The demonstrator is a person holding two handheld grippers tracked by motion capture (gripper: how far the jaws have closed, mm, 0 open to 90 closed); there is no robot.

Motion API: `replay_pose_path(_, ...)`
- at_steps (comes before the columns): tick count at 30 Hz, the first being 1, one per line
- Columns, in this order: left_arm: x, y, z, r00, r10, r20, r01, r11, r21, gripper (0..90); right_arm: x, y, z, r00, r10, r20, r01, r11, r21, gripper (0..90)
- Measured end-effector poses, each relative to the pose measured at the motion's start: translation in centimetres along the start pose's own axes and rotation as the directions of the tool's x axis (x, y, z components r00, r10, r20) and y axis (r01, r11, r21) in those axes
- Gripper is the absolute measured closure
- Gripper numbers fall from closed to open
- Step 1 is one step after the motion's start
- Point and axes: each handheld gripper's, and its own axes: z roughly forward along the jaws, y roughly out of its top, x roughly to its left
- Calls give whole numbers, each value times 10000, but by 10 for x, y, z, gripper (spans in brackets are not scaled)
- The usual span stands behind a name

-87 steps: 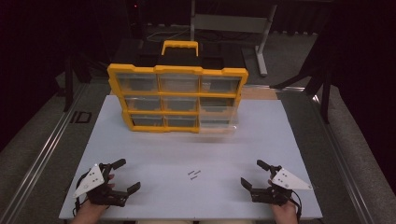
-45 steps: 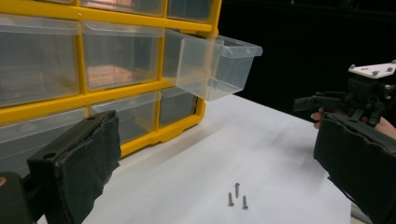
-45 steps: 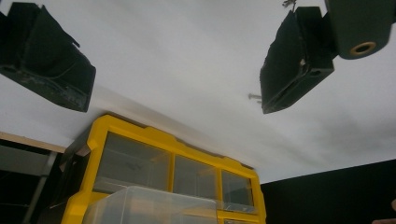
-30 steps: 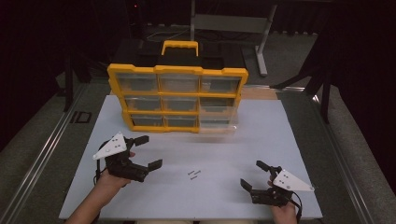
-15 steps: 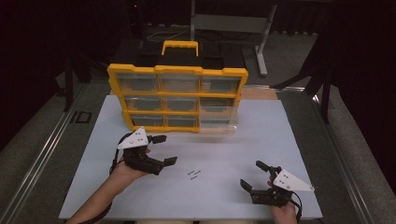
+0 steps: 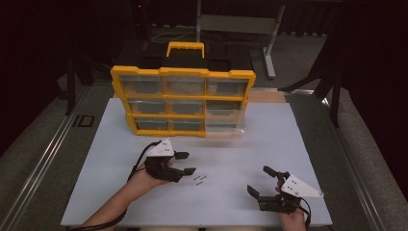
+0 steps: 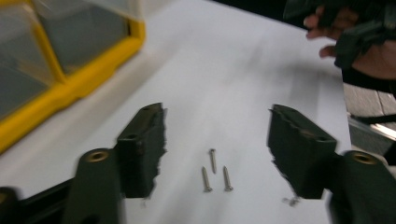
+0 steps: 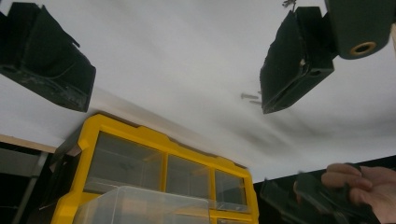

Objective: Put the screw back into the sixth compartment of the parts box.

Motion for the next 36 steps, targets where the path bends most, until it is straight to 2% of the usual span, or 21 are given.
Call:
replay_pose_path(4,-2,-2,12,10000,73,20,-74,9989,459,479,0,0,0,10000,10,-23,-10,10000,-16,105)
replay_pose_path(9,-5,-5,26,10000,84,20,-86,9932,1159,558,0,0,-1,10000,7,-44,-7,10000,-12,105)
replay_pose_path(11,-6,-5,28,10000,70,52,-76,9923,1235,572,0,0,0,10000,27,-63,-27,10000,-18,105)
replay_pose_path(12,-7,-6,32,9999,85,-84,-71,9877,1560,583,0,0,0,10000,25,-58,-25,10000,-5,105)
replay_pose_path(13,-6,-7,34,9999,68,-99,-50,9855,1696,584,0,0,0,10000,16,-44,-16,10000,4,105)
replay_pose_path(15,-6,-8,38,9992,-120,-383,194,9798,1989,614,0,0,0,9999,42,-99,-42,10000,-5,105)
replay_pose_path(17,-5,-10,41,9992,-184,-348,256,9759,2169,633,0,0,0,10000,31,-91,-31,10000,-5,105)
replay_pose_path(21,-6,-12,47,9981,-31,-609,190,9648,2624,691,0,0,0,9999,30,-97,-30,10000,-6,105)
replay_pose_path(28,-6,-14,54,9985,-108,-530,248,9618,2725,766,0,0,0,9999,24,-106,-24,10000,19,105)
replay_pose_path(34,-8,-19,62,9974,-10,-719,239,9478,3180,788,0,0,0,9999,8,-104,-8,10000,29,105)
replay_pose_path(35,-7,-19,62,9974,138,-711,103,9447,3278,796,0,0,0,9999,2,-109,-2,10000,32,105)
replay_pose_path(36,-8,-20,62,9965,221,-806,53,9459,3244,812,0,0,0,9999,-1,-107,2,10000,34,105)
